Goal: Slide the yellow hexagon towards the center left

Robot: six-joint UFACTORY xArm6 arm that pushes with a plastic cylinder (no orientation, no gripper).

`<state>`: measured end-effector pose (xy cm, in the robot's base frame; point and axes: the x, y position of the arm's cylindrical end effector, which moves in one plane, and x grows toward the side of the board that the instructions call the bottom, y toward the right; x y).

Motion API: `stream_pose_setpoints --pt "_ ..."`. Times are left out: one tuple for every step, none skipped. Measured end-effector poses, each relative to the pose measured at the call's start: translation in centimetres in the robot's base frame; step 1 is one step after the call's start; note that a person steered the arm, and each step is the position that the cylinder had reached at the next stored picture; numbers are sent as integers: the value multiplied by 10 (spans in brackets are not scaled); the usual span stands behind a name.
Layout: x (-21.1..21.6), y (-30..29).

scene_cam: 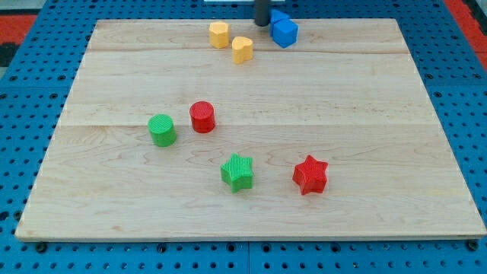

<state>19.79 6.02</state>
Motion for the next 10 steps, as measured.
stream_pose_setpoints --pt "38 33" --pt "82 40" --pt "77 49" --pt "30 111" --pt "-5 138" --pt "-7 132" --pt "-6 57" --pt "-6 3" --pt "10 -15" --pt "13 -22"
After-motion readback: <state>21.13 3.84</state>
